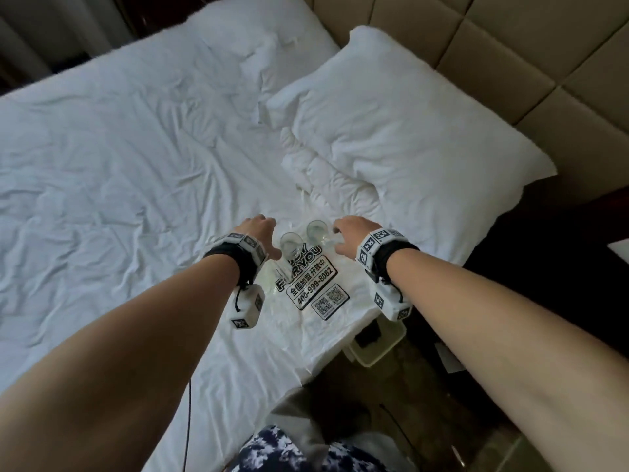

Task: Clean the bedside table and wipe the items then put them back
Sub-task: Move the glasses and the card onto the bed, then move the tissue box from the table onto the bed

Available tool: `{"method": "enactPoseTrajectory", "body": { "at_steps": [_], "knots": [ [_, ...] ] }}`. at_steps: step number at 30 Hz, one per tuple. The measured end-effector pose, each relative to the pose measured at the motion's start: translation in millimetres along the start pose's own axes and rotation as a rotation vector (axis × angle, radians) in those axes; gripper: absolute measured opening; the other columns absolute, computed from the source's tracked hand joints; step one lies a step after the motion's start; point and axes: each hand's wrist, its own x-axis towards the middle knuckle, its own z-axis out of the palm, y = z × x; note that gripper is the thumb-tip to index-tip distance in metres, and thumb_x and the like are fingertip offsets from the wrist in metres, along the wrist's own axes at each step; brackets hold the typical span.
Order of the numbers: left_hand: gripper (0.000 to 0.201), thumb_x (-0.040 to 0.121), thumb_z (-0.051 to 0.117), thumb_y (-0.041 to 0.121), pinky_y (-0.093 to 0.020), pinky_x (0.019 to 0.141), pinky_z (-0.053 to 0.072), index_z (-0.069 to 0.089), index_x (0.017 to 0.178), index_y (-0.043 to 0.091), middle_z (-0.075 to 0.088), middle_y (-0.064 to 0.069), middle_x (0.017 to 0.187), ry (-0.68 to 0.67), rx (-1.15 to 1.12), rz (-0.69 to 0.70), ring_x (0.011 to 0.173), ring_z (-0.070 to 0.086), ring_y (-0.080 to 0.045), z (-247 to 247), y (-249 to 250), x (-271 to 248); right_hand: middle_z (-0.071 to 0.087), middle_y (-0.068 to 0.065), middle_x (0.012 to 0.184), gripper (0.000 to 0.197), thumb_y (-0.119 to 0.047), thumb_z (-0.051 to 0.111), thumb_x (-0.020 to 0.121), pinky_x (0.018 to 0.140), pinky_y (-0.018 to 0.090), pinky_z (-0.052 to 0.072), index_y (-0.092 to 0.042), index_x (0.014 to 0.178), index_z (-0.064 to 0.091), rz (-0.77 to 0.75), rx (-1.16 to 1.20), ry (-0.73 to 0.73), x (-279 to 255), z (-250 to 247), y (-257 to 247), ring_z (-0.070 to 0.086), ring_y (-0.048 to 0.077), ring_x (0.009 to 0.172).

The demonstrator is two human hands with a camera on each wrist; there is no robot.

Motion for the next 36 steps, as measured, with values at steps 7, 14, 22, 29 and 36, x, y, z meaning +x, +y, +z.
{"method": "enactPoseTrajectory", "body": {
  "at_steps": [7, 14, 22, 29, 36],
  "knots": [
    [0.075, 0.077, 0.077, 0.041, -0.04, 0.097, 0.045, 0.044, 0.14, 0.016, 0.051, -0.003, 0.135, 0.09, 0.071, 0.146, 0.121, 0.052, -0.025, -29, 115, -47, 0.053, 0.005, 0.129, 0.043, -0.031, 0.06, 0.088, 0.089, 0.037, 0.048, -0.018, 0.128, 0.052, 0.127, 0.102, 0.104, -110, -8, 87, 0.056, 0.028, 0.111],
    [0.076, 0.081, 0.072, 0.041, -0.04, 0.097, 0.046, 0.038, 0.145, 0.019, 0.047, -0.003, 0.139, 0.064, 0.21, 0.376, 0.125, 0.049, -0.026, -4, 281, -91, 0.057, 0.009, 0.126, 0.038, -0.033, 0.059, 0.088, 0.092, 0.038, 0.049, -0.014, 0.121, 0.058, 0.319, 0.182, 0.185, -247, 38, 188, 0.057, 0.033, 0.113],
    [0.078, 0.081, 0.074, 0.042, -0.039, 0.1, 0.043, 0.036, 0.147, 0.019, 0.046, -0.004, 0.142, 0.039, 0.334, 0.579, 0.129, 0.047, -0.027, 12, 429, -120, 0.051, 0.009, 0.126, 0.042, -0.03, 0.058, 0.092, 0.072, 0.034, 0.04, -0.014, 0.129, 0.05, 0.477, 0.232, 0.166, -361, 65, 289, 0.056, 0.029, 0.104],
    [0.084, 0.079, 0.075, 0.045, -0.042, 0.1, 0.042, 0.035, 0.147, 0.016, 0.041, -0.007, 0.144, 0.001, 0.431, 0.676, 0.131, 0.042, -0.031, 19, 524, -102, 0.043, 0.01, 0.142, 0.052, -0.03, 0.057, 0.095, 0.08, 0.032, 0.042, -0.015, 0.142, 0.041, 0.611, 0.342, 0.163, -406, 83, 355, 0.053, 0.028, 0.117],
    [0.094, 0.075, 0.076, 0.048, -0.046, 0.103, 0.041, 0.029, 0.148, 0.013, 0.035, -0.009, 0.147, -0.095, 0.437, 0.678, 0.133, 0.037, -0.033, 37, 580, -28, 0.046, 0.008, 0.138, 0.054, -0.029, 0.059, 0.094, 0.086, 0.033, 0.046, -0.015, 0.143, 0.04, 0.702, 0.397, 0.095, -383, 92, 418, 0.054, 0.028, 0.116]
  ]
}}
